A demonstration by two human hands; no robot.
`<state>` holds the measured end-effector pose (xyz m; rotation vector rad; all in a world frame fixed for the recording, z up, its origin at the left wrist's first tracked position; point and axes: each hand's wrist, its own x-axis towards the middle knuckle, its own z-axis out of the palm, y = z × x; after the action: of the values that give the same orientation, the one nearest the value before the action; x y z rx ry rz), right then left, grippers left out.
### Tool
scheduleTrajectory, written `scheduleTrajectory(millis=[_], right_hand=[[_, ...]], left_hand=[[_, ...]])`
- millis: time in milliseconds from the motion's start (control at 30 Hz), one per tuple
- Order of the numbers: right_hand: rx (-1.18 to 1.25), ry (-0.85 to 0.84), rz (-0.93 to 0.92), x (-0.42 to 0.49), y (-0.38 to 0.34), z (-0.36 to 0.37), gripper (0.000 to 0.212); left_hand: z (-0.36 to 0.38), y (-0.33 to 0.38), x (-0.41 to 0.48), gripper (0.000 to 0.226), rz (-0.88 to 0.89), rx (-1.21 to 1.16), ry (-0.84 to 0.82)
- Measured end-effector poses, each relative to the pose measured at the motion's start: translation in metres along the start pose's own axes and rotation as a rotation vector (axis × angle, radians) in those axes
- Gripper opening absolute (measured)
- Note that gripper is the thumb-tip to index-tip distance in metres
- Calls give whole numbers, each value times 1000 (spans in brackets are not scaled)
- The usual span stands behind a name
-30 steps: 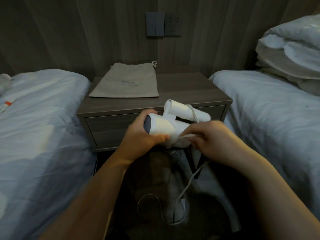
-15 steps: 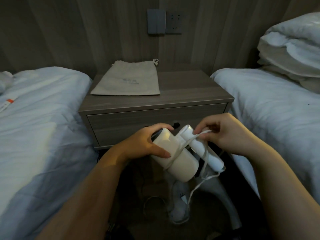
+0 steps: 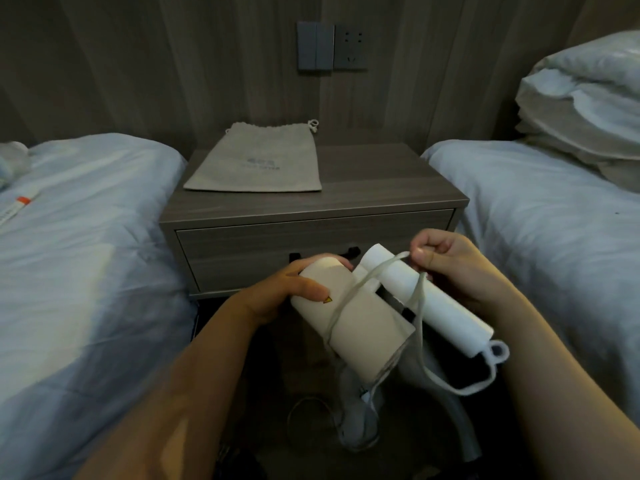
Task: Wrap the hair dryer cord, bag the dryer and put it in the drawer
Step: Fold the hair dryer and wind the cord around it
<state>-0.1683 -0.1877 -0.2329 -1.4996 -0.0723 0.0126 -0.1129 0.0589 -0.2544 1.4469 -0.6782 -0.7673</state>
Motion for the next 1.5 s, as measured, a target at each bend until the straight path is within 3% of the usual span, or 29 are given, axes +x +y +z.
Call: scheduleTrajectory(millis=[67,133,200,233,333,433,533,600,733,800,867,933,1000,1100,1167,1333,1500], right_hand=[[45,13,25,6,7,4,30],[253,17,23,13,21,5,48],[404,41,35,16,28,7,49],[408,70,68,15,28,10,50],[384,182,115,13,30,17,80],[421,119,-68,10,26,27,69],[285,133,-127,13,31,30,38],[173,175,-111,13,35,31,33],[314,-97,-16,6,33,37,23],[341,-123,29,5,31,42,39],[260,-27,82,5,29,49,49],[48,83,102,5,26,54,38],[-94,163,66,3,24,54,28],[-133,219,12,1,20,48,19],[-116,227,0,0,18,46,26],[-276,251,16,-1,19,50,44],[-454,136,-39,-3,15,52,35]], left_hand=[[3,-4,2,54,0,-131,20],[6,-7,4,67,-2,-288,83],[9,-8,6,74,-49,-416,212],[10,-8,7,68,-65,-464,269],[15,-4,9,50,-33,-516,355],[19,1,10,41,1,-539,373],[26,3,14,32,68,-585,398],[31,4,15,29,127,-623,437],[30,8,17,32,183,-660,572],[30,9,18,27,168,-663,626],[33,7,18,36,153,-615,655],[38,5,18,60,127,-534,657],[41,5,18,67,81,-416,630],[38,8,20,38,4,-292,576],[36,9,19,19,-13,-252,531],[42,8,19,21,6,-188,537],[38,12,17,22,34,-91,615]])
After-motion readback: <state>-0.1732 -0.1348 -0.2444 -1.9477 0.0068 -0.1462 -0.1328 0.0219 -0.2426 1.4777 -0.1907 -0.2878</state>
